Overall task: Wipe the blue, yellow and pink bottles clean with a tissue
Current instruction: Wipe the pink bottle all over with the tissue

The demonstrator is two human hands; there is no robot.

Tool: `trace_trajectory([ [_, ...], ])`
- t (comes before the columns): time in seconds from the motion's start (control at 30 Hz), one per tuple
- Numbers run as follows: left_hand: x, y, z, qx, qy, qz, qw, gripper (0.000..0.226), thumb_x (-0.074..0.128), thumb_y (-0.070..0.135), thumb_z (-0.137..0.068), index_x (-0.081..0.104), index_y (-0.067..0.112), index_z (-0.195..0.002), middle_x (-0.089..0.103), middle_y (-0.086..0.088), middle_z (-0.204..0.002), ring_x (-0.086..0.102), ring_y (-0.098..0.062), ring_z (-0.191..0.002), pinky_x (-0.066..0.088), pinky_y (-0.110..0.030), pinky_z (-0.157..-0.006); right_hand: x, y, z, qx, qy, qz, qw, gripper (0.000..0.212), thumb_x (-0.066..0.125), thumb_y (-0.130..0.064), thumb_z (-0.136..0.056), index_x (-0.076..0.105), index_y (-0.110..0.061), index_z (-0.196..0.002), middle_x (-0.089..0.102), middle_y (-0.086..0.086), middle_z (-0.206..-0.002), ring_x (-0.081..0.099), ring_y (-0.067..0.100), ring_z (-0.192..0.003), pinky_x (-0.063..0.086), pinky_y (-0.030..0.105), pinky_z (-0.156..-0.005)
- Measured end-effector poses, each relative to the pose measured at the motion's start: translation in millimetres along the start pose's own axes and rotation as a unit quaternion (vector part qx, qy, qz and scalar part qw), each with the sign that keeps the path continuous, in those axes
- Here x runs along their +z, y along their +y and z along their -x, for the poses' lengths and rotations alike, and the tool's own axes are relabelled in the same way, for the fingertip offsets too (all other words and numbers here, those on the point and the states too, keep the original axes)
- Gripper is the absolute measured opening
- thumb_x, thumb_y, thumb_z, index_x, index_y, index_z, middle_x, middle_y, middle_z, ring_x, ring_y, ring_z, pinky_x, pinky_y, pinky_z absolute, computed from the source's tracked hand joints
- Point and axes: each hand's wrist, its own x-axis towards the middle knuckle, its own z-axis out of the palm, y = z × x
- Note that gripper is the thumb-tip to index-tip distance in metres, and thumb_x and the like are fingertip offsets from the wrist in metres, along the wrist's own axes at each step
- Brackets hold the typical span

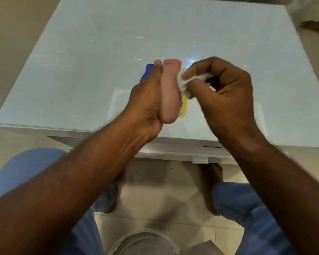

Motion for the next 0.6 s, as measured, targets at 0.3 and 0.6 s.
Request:
trace_trajectory([
  [0.3, -5, 8, 2, -0.004, 0.003, 0.024, 1.000, 0.034, 0.051, 0.044, -0.105, 0.070, 0.016, -0.101, 0.072, 0.001, -0.069, 0.071, -0.017, -0.068, 0.057, -0.032, -0.064, 8, -2, 13, -0.041, -0.186, 0.052, 0.980, 0.019, 0.069, -0.007, -0.080, 0.080, -0.023, -0.079, 0.075, -0.010, -0.080, 0.073, 0.014, -0.080, 0.058, 0.028, -0.071],
  [0.6, 5, 7, 14, 0.048, -0.042, -0.002, 0.998, 0.049, 0.045, 0.059, -0.102, 0.066, 0.020, -0.124, 0.076, -0.004, -0.093, 0.074, -0.020, -0.077, 0.059, -0.035, -0.070, -1, 4, -2, 0.024, 0.018, 0.003, 1.000, 0.018, 0.067, -0.003, -0.091, 0.078, -0.017, -0.093, 0.078, -0.003, -0.090, 0.077, 0.023, -0.087, 0.065, 0.053, -0.082],
])
